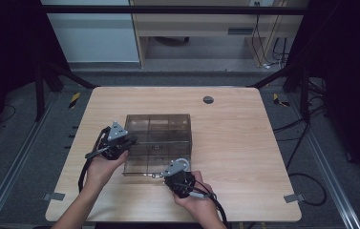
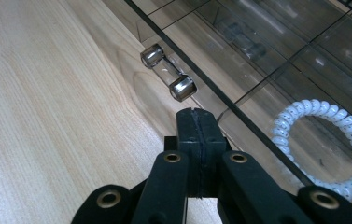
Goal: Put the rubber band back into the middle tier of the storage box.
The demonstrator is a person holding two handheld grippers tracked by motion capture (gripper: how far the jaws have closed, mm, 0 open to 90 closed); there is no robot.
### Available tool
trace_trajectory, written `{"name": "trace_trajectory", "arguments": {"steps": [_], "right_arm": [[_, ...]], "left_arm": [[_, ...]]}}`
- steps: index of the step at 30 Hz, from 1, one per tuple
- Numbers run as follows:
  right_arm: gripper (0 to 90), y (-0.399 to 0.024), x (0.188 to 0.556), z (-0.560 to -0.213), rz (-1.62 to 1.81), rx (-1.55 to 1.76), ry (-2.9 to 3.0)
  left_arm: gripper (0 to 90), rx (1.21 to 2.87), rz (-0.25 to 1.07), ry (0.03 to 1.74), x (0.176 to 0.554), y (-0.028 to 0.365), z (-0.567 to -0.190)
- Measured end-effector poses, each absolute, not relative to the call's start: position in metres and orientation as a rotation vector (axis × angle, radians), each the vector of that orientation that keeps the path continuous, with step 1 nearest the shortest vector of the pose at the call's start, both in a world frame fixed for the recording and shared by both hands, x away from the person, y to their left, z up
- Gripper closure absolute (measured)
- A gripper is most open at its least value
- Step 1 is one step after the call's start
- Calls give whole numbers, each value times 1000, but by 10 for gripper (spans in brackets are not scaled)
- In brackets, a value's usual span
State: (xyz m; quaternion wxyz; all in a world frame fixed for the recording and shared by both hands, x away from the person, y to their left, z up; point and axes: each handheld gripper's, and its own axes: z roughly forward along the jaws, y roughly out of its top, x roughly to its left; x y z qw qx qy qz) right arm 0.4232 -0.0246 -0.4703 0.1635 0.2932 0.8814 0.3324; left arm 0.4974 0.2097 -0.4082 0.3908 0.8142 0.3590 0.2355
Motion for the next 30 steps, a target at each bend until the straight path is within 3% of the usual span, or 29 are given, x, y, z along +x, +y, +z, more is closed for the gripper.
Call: {"name": "trace_trajectory", "arguments": {"steps": [30], "right_arm": [[900, -29, 433, -467, 983, 857, 2491]], "left_arm": [[895, 2085, 603, 902, 498, 209, -408]]}}
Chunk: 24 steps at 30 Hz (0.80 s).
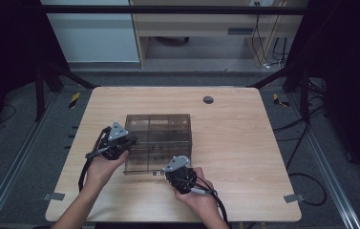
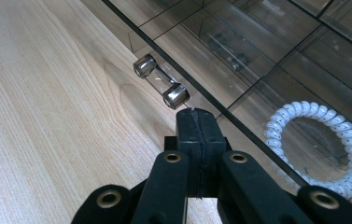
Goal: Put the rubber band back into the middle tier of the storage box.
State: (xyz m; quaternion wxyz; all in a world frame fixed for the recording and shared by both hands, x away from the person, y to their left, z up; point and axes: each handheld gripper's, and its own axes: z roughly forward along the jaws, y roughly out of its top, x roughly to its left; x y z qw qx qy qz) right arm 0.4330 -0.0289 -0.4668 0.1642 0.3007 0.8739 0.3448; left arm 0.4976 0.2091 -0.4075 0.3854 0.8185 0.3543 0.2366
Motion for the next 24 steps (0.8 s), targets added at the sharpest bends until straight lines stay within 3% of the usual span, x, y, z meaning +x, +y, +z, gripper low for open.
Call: {"name": "trace_trajectory", "arguments": {"steps": [24], "right_arm": [[900, -28, 446, -464, 930, 852, 2513]], "left_arm": [[896, 2087, 611, 902, 497, 208, -407]]}}
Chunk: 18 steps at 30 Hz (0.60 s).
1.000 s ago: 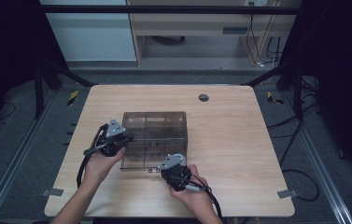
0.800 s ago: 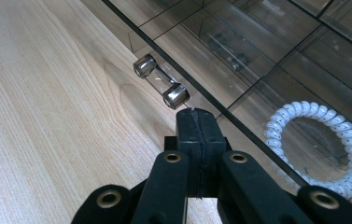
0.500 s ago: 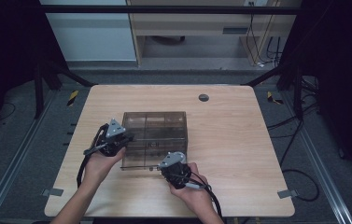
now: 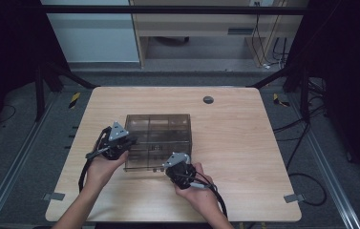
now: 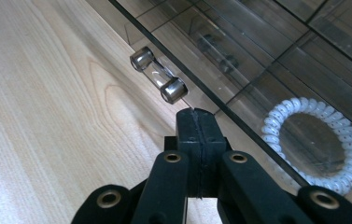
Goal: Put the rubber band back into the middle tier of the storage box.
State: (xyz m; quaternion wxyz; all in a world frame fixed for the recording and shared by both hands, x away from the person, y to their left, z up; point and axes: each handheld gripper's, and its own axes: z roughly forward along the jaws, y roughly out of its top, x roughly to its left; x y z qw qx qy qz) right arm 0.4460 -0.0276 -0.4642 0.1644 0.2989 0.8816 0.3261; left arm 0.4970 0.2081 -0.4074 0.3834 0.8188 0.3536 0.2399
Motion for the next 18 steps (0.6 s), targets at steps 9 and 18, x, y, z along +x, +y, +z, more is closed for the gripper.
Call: {"name": "trace_trajectory", "arguments": {"steps": [9, 18], "right_arm": [[900, -28, 450, -464, 948, 854, 2506], [900, -27, 453, -466, 934, 850, 2508]], "left_arm": [[896, 2081, 612, 904, 497, 208, -408], [896, 2083, 611, 903, 497, 208, -408]]}}
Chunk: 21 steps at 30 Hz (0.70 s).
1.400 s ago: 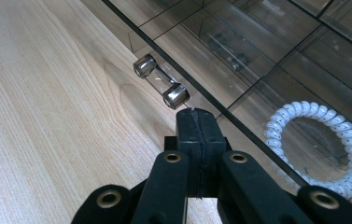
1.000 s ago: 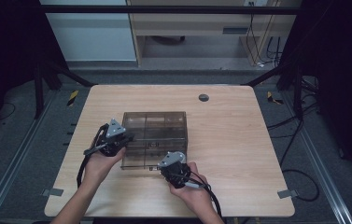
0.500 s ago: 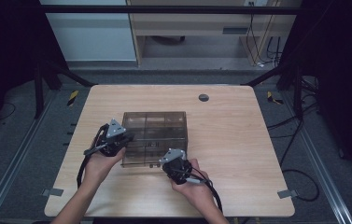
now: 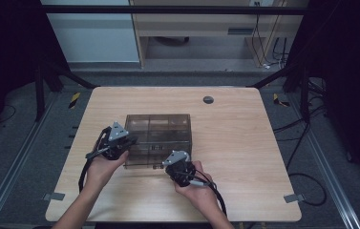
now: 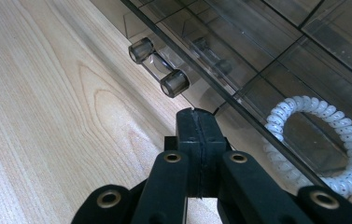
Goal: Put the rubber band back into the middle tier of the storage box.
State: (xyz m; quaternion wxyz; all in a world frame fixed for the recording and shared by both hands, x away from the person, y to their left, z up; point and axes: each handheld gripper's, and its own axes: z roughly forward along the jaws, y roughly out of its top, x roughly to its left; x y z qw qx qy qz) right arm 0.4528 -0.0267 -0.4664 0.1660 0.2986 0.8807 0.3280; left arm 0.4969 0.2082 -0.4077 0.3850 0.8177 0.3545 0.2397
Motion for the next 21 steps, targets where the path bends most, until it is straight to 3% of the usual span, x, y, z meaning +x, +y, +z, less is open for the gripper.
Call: {"name": "trace_trajectory", "arguments": {"steps": [21], "right_arm": [[900, -26, 463, -461, 912, 843, 2510]], "left_arm": [[896, 2083, 610, 905, 497, 208, -407]]}}
